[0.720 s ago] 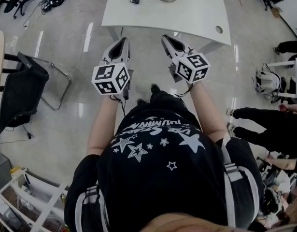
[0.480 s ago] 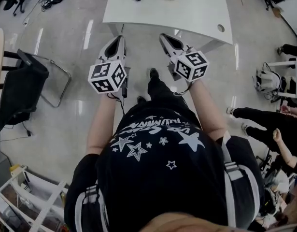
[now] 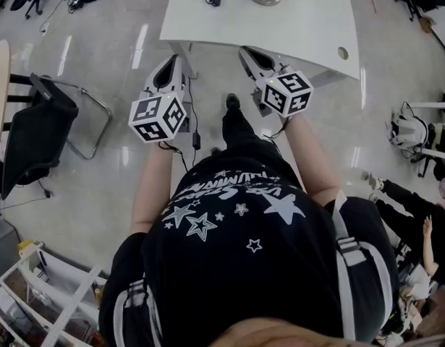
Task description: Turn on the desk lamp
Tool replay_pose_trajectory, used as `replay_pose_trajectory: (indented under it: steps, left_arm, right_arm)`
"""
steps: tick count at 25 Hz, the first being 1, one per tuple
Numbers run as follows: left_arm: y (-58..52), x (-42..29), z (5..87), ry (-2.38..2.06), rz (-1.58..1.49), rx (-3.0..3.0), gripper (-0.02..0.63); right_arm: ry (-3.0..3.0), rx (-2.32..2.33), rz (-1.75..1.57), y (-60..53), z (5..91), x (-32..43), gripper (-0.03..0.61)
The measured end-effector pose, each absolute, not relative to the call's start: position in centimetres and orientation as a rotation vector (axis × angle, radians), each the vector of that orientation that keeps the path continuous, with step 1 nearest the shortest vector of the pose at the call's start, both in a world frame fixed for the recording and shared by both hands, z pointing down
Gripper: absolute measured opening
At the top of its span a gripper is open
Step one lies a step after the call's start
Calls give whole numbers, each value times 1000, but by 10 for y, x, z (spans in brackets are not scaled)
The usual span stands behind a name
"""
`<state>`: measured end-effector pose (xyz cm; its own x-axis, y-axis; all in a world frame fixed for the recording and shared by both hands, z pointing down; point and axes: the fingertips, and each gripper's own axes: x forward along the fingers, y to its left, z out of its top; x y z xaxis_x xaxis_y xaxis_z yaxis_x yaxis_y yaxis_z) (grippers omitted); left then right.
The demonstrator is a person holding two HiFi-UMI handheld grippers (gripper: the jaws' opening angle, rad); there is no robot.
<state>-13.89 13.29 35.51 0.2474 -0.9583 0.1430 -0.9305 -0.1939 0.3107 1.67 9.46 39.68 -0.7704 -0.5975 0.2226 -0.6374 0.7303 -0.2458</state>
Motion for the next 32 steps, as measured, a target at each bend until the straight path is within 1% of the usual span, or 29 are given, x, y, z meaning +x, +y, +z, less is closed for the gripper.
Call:
replay_pose_trajectory:
  steps: [7, 16, 26, 32]
  left_arm:
    - [68, -155, 369, -1763, -101, 2140, 10]
    - [-32, -133, 380, -1716, -40, 2143, 11]
    - [-101, -103, 403, -1594, 11, 2150, 11]
    - [-132, -96, 412, -1596, 78, 2145, 11]
  right_arm:
    - [-2794, 954, 517, 23, 411, 3, 5]
    - [-2786, 937, 540, -87, 413, 7, 5]
    - [-2764, 938, 616, -150, 430, 17, 5]
    - [-2765, 874, 645, -177, 441, 6, 5]
